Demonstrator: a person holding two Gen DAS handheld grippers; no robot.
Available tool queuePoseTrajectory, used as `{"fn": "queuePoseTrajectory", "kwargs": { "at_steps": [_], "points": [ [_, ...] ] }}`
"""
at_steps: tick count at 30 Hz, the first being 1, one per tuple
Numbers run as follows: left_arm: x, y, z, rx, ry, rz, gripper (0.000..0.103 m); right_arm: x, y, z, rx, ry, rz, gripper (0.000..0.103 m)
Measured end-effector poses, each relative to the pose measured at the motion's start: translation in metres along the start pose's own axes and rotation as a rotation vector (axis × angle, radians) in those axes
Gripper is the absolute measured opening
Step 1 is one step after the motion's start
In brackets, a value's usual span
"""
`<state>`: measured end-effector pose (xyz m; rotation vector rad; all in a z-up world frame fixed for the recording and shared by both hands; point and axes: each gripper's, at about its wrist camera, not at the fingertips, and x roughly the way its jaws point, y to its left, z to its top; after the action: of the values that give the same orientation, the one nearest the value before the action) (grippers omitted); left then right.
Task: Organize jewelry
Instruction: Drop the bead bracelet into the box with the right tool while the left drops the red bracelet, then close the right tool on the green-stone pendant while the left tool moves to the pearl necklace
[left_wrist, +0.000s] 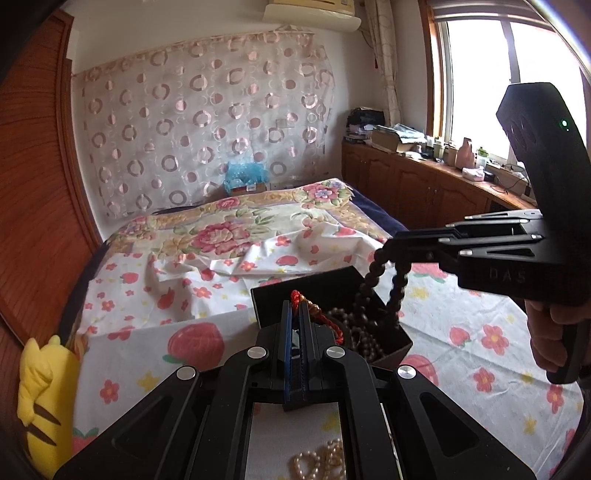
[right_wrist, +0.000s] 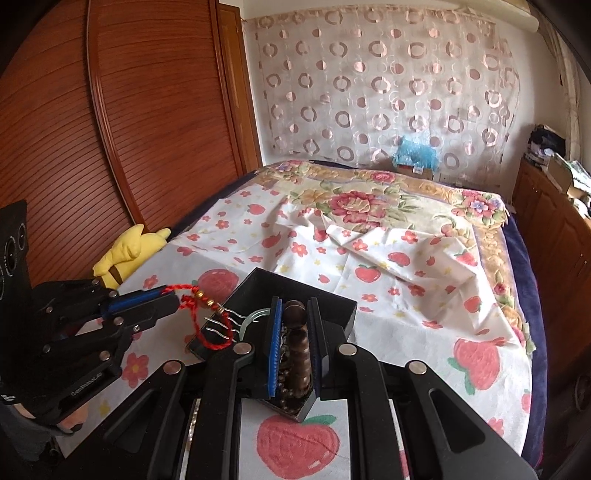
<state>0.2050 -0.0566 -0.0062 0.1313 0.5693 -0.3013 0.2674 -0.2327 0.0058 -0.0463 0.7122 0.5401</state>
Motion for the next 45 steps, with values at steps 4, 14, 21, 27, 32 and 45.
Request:
{"fn": "queuePoseTrajectory", "kwargs": {
  "at_steps": [4, 14, 21, 27, 32, 45],
  "points": [
    [0.006, -0.001, 0.007, 0.006, -0.001, 0.004, 0.003, -0.004, -0.008, -0.001, 0.017, -0.008, -0.007, 0.019],
    [0.037, -0.005, 0.024, 0.01, 0.025, 0.011, 0.003, -0.02, -0.031, -0.019, 0.023, -0.01, -0.048, 0.019],
    [0.043, -0.012, 0.027, 0.022, 0.029, 0.012, 0.004, -0.021, -0.042, -0.037, 0.02, 0.008, -0.068, 0.019],
    [0.03, -0.019, 0.023, 0.047, 0.018, 0.004, 0.024, -0.023, -0.04, -0.06, 0.013, 0.017, -0.069, 0.019],
    [0.009, -0.018, 0.006, 0.065, 0.018, -0.017, 0.025, -0.027, -0.028, -0.082, -0.005, 0.024, -0.06, 0.019],
    [-0.02, -0.005, -0.059, 0.097, 0.1, -0.019, 0.026, -0.043, 0.009, -0.123, -0.06, 0.049, -0.025, 0.032]
  ]
}}
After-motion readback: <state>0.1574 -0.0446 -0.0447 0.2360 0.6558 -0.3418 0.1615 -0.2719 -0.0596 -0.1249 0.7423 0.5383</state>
